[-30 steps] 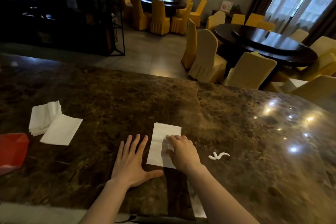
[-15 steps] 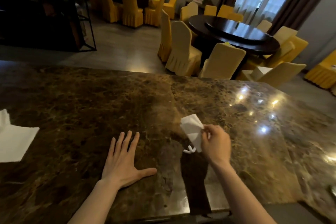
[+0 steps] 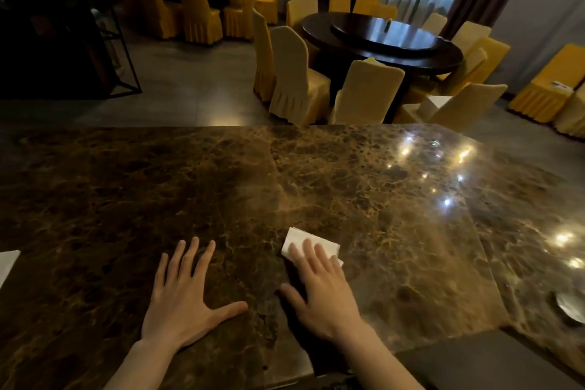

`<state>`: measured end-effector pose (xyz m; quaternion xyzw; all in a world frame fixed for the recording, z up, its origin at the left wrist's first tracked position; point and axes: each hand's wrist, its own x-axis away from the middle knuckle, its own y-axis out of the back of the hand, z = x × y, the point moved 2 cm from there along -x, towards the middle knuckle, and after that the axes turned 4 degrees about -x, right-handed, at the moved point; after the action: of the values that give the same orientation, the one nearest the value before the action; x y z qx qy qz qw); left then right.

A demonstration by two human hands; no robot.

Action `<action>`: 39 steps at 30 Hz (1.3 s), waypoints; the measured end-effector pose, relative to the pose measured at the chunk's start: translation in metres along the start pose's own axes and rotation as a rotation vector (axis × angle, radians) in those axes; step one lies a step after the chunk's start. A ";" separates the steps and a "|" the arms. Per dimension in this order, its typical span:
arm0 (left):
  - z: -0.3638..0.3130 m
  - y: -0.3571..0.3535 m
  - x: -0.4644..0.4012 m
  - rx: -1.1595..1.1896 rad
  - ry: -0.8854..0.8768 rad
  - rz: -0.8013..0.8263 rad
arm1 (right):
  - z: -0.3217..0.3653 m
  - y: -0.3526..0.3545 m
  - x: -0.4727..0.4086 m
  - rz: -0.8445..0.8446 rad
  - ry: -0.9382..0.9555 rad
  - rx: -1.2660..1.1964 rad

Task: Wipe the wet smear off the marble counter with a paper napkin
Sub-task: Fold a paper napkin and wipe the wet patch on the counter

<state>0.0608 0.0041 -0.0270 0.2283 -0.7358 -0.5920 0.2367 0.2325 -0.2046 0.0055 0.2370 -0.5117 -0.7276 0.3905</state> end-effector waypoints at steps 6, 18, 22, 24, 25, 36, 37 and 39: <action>0.000 0.000 0.000 -0.001 0.000 -0.005 | -0.003 -0.022 0.015 -0.012 -0.018 0.070; -0.002 0.002 0.000 -0.035 0.008 0.009 | 0.014 -0.029 0.016 0.004 0.054 -0.096; -0.004 0.003 0.001 -0.035 0.009 0.014 | -0.048 0.013 0.005 -0.071 -0.217 -0.046; -0.003 0.004 0.001 -0.036 0.014 0.023 | -0.041 0.017 0.000 -0.060 -0.260 -0.053; -0.003 0.005 0.002 -0.040 0.013 0.033 | -0.024 0.009 -0.001 -0.052 -0.206 -0.071; -0.007 0.009 0.001 -0.068 0.020 0.056 | -0.018 0.011 0.004 -0.122 -0.105 -0.094; -0.008 0.009 0.001 -0.064 0.019 0.058 | -0.015 0.008 0.001 -0.143 -0.125 -0.096; -0.007 0.010 0.002 -0.053 0.014 0.058 | 0.002 -0.001 0.001 -0.150 -0.102 -0.102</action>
<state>0.0632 -0.0006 -0.0161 0.2043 -0.7246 -0.6025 0.2649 0.2300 -0.2037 0.0057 0.2170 -0.4740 -0.7912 0.3198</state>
